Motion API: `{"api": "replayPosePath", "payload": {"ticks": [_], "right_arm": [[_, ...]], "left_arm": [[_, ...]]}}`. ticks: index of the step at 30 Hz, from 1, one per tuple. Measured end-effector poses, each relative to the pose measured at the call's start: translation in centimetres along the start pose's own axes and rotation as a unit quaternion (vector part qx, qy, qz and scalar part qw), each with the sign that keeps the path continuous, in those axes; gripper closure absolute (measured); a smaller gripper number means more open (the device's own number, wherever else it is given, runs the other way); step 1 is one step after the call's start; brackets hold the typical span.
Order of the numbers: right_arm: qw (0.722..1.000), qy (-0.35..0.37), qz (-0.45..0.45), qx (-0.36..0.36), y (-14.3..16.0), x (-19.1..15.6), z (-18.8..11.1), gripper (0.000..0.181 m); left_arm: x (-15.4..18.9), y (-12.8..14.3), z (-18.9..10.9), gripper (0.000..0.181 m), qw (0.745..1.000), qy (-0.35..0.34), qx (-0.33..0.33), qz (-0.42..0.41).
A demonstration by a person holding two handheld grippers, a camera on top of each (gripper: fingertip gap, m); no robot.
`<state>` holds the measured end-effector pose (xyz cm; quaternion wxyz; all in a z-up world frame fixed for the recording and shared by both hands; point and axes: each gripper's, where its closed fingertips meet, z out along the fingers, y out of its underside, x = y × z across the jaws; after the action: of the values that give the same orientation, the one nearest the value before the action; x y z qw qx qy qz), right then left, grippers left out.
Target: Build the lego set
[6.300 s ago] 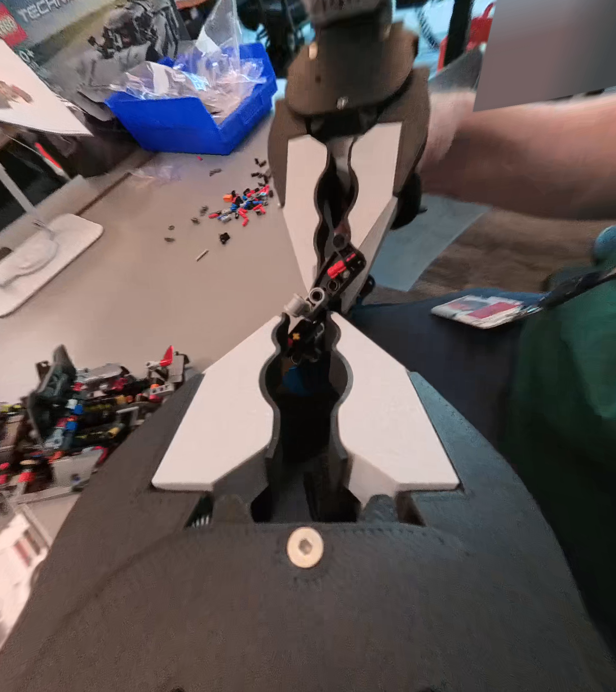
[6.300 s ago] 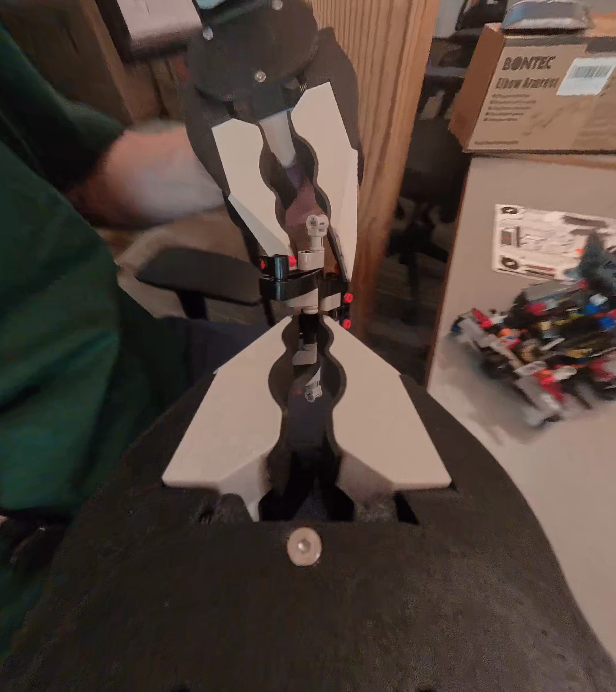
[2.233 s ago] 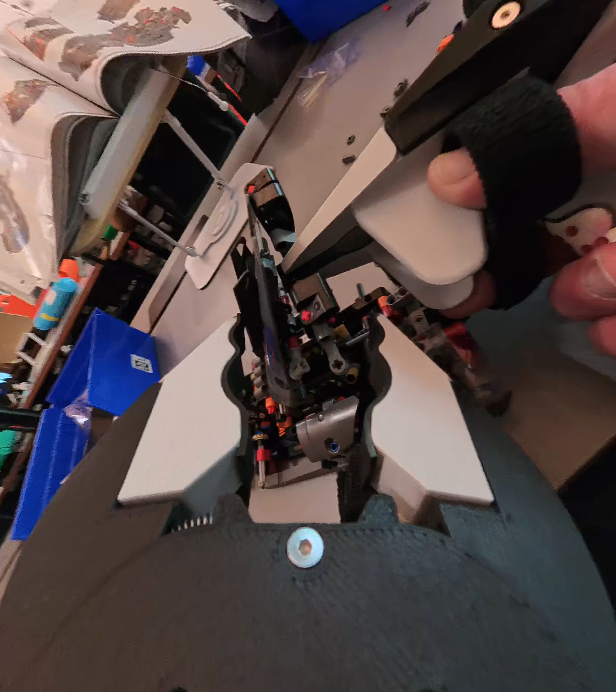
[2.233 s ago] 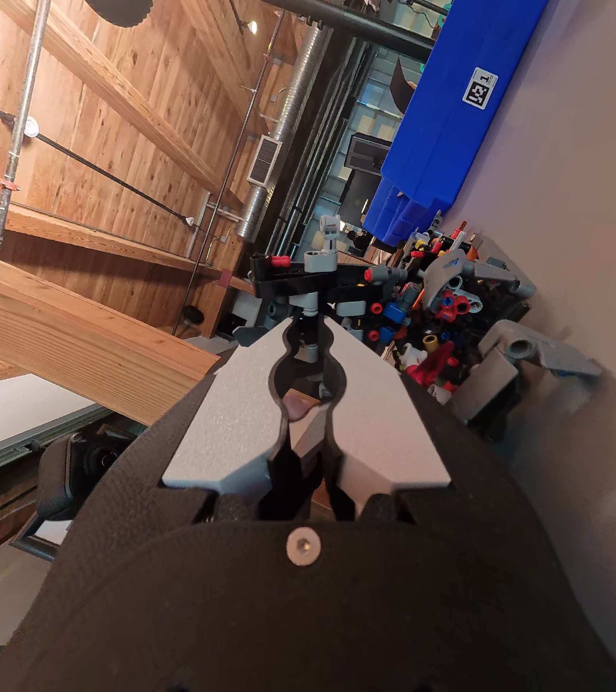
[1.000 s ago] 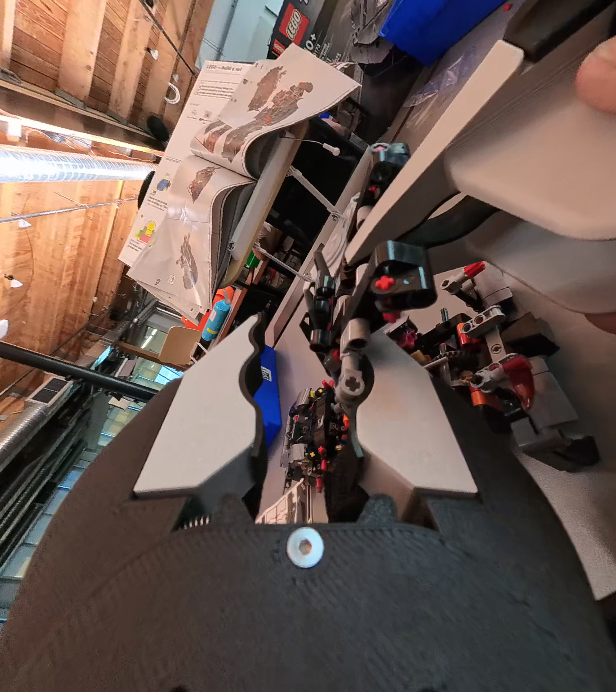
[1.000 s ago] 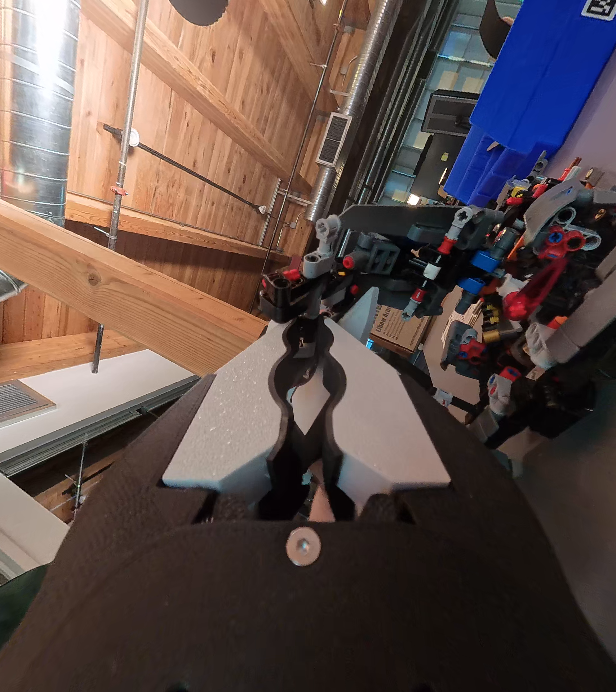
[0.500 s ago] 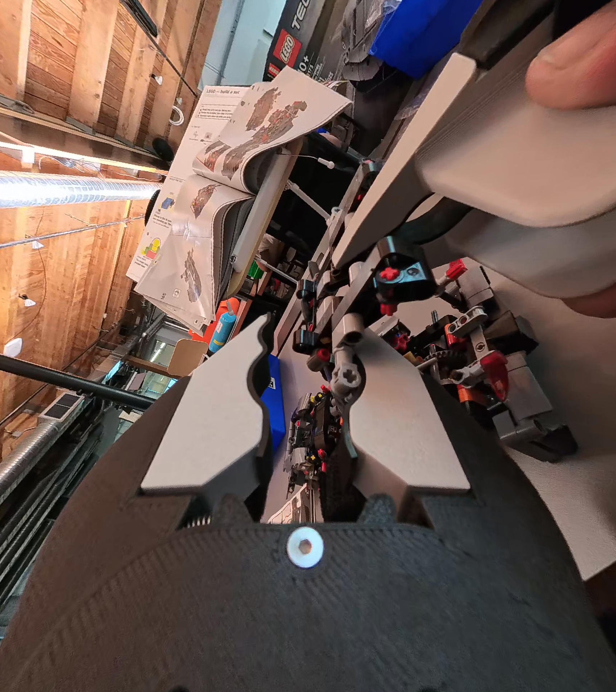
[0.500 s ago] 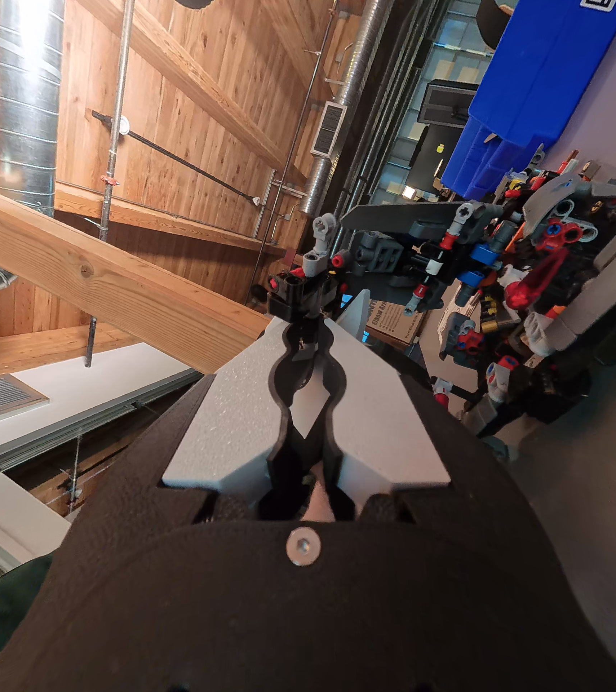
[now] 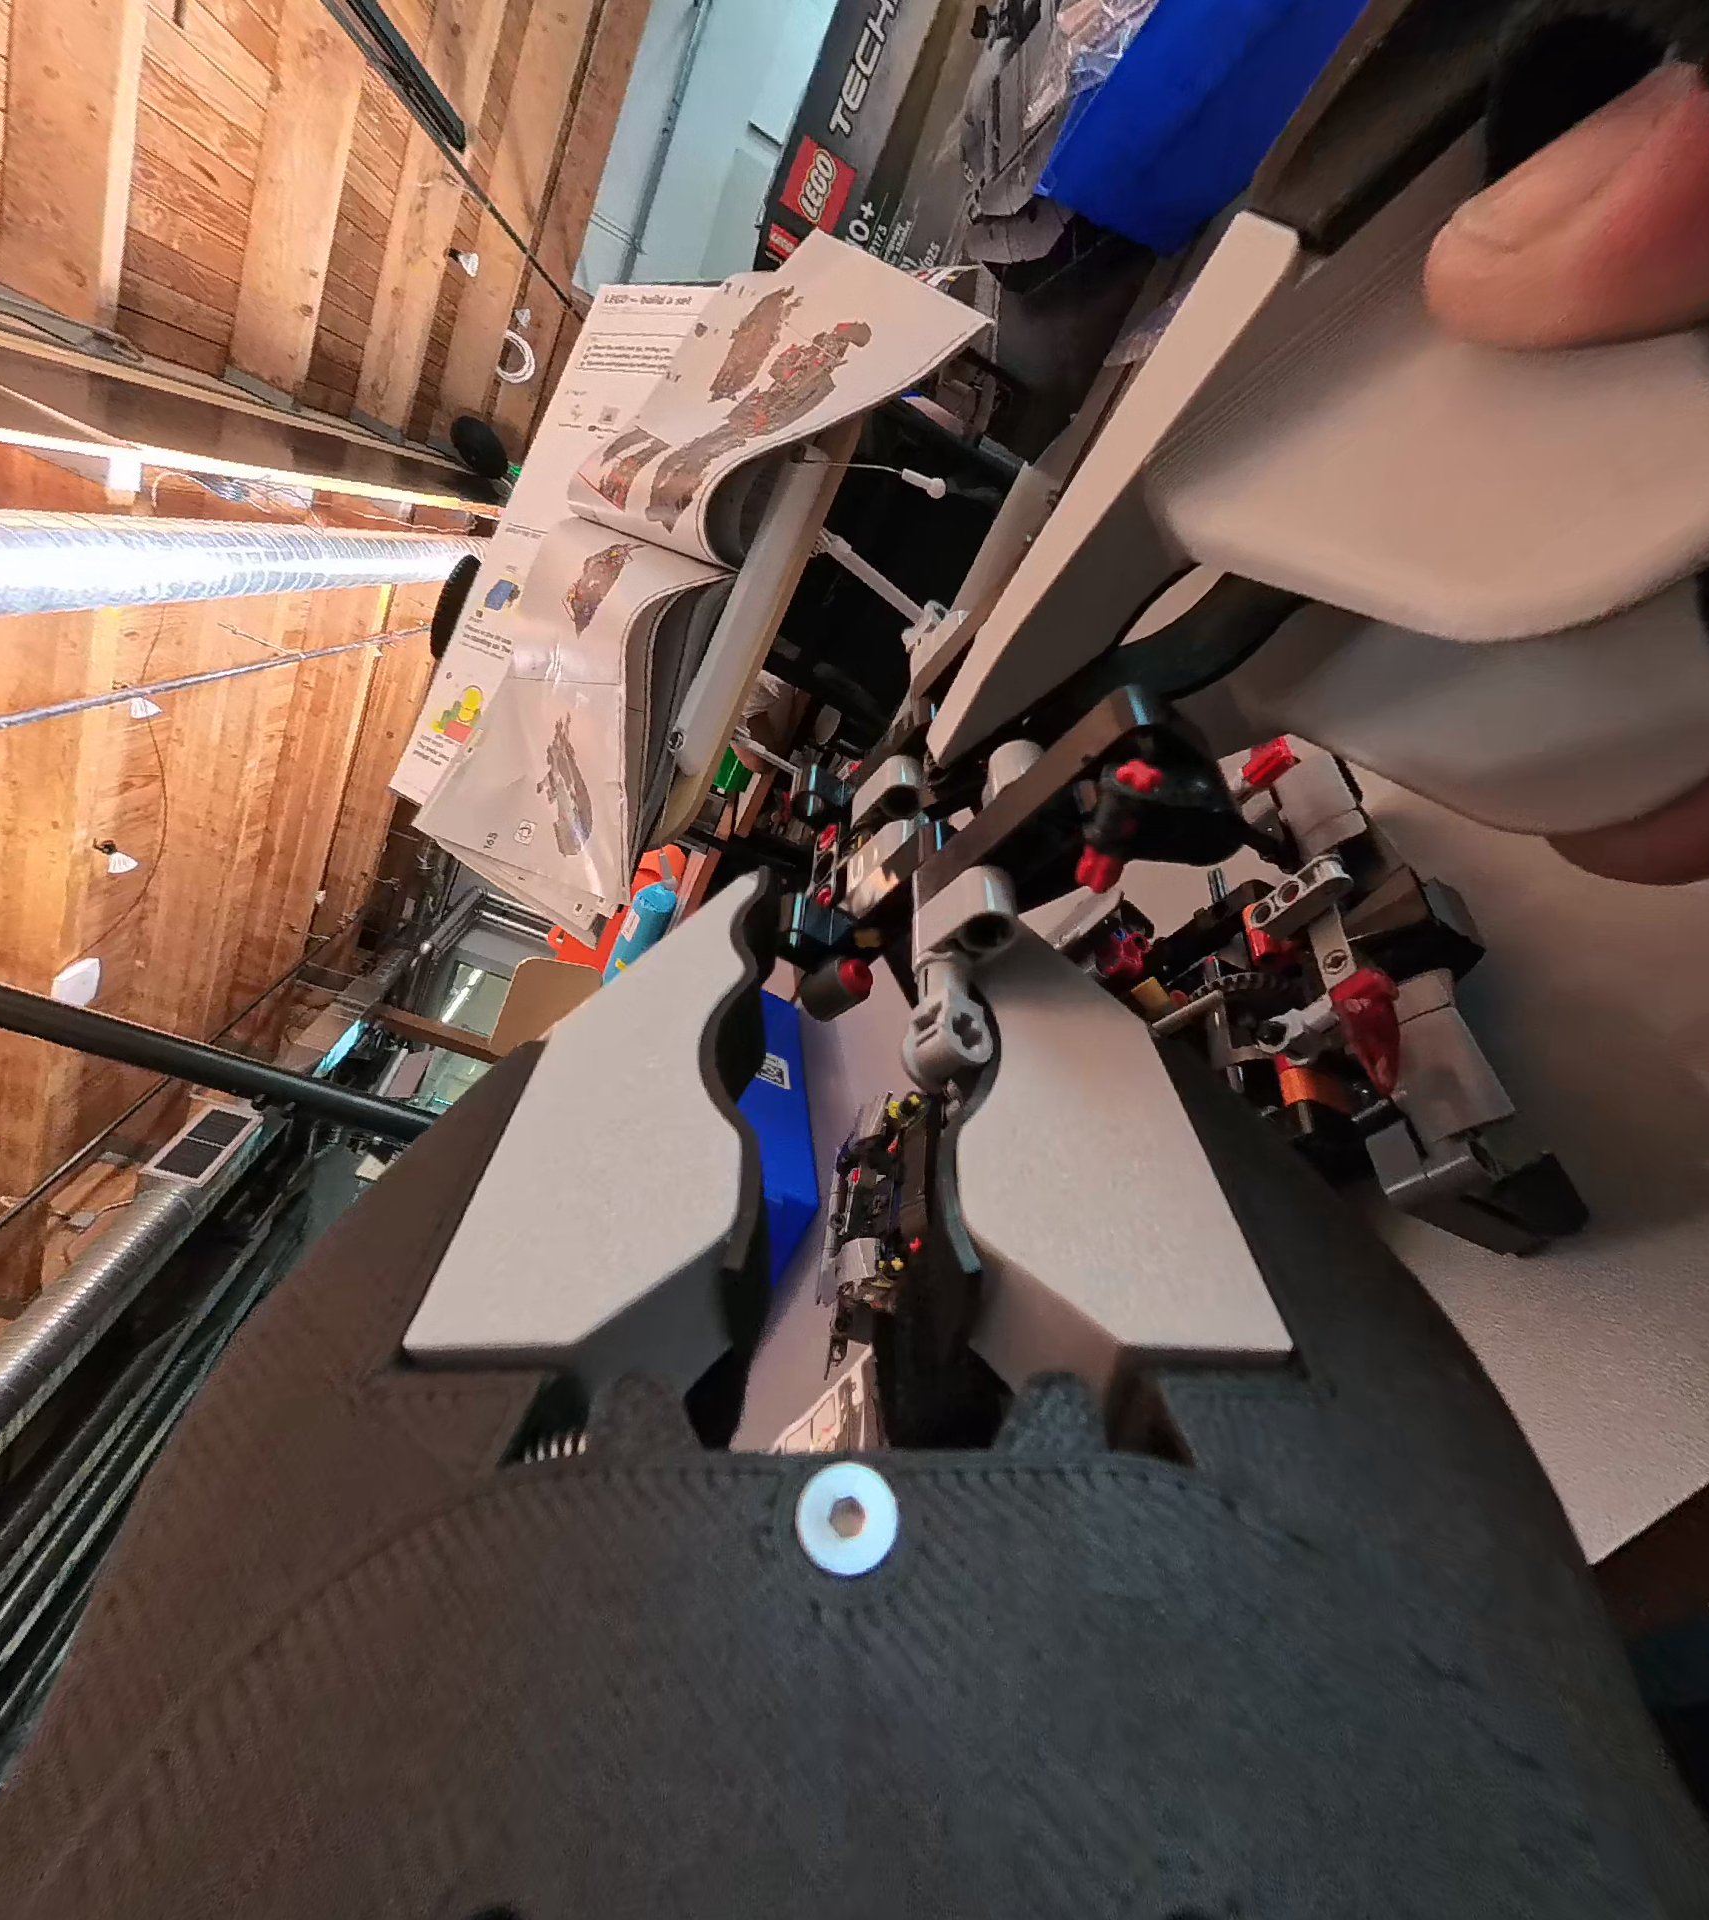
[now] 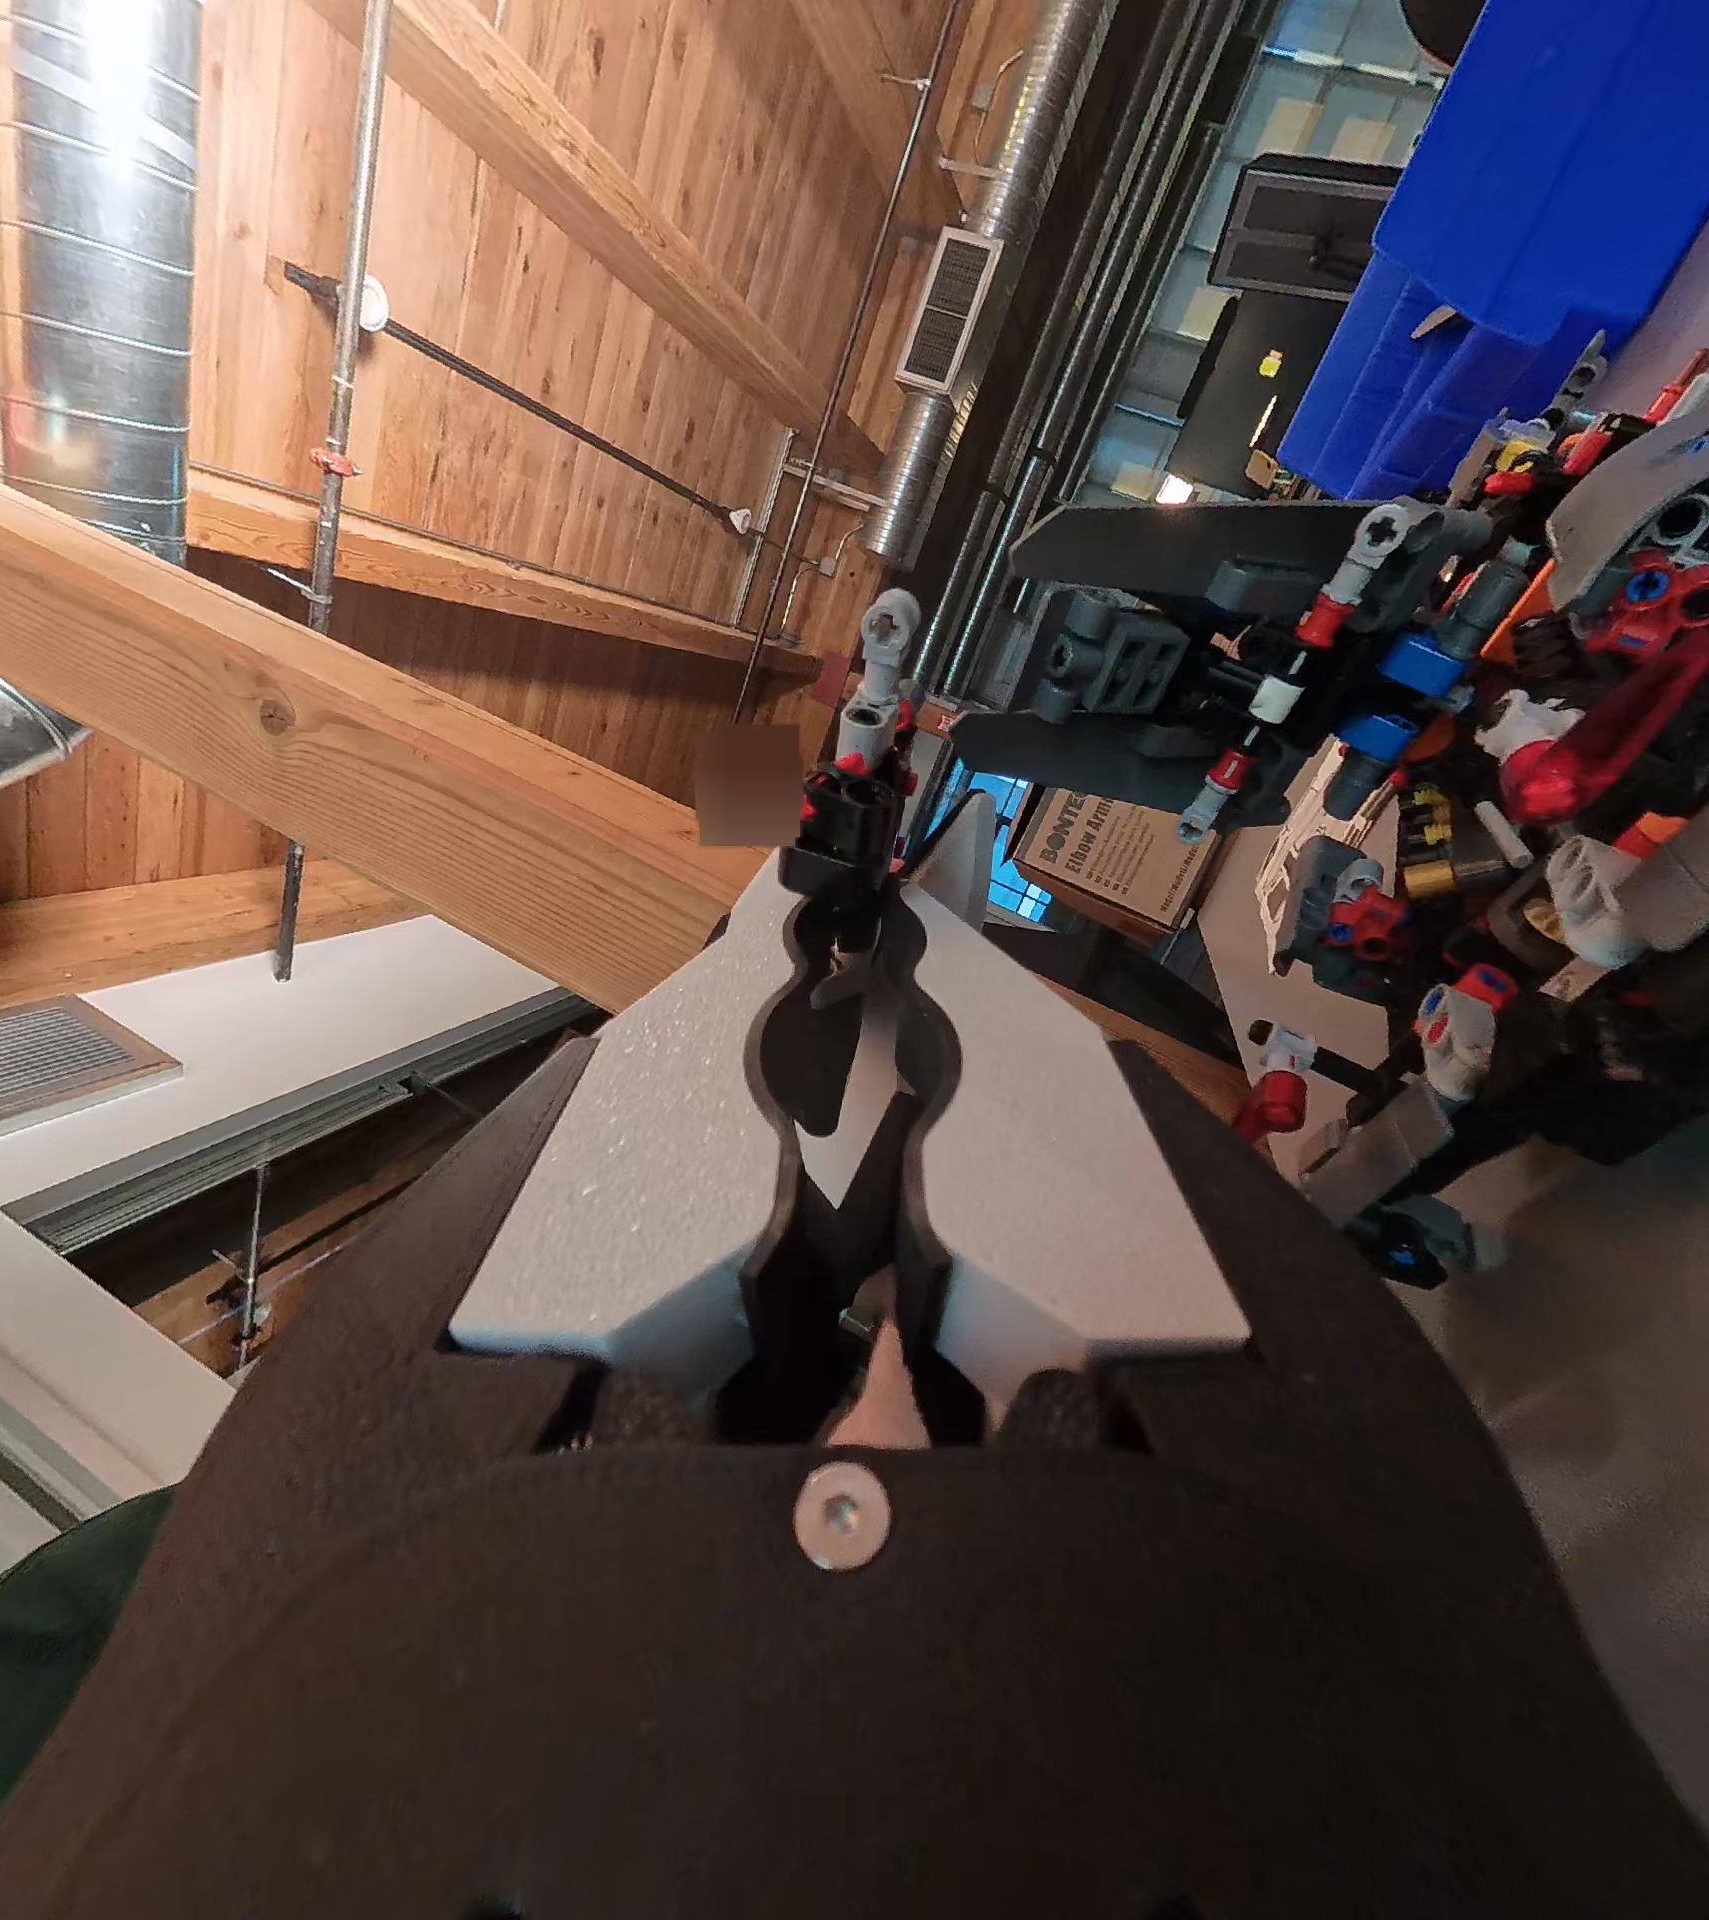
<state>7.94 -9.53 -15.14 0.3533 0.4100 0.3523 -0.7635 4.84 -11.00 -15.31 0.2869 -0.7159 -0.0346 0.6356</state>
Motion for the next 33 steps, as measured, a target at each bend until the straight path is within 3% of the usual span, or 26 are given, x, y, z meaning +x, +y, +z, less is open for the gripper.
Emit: {"api": "replayPosePath", "payload": {"ticks": [13, 33], "right_arm": [[0.999, -0.044, -0.005, -0.016, 0.4, -1.8, 0.4, 0.175], [0.997, -0.077, -0.013, -0.022, 0.6, -2.8, 0.3, 0.175]], "left_arm": [[-2.2, -0.6, -0.6, 0.149, 0.999, -0.025, 0.014, -0.028], [-2.3, -1.1, -1.3, 0.159, 0.999, -0.017, 0.026, -0.038]]}}
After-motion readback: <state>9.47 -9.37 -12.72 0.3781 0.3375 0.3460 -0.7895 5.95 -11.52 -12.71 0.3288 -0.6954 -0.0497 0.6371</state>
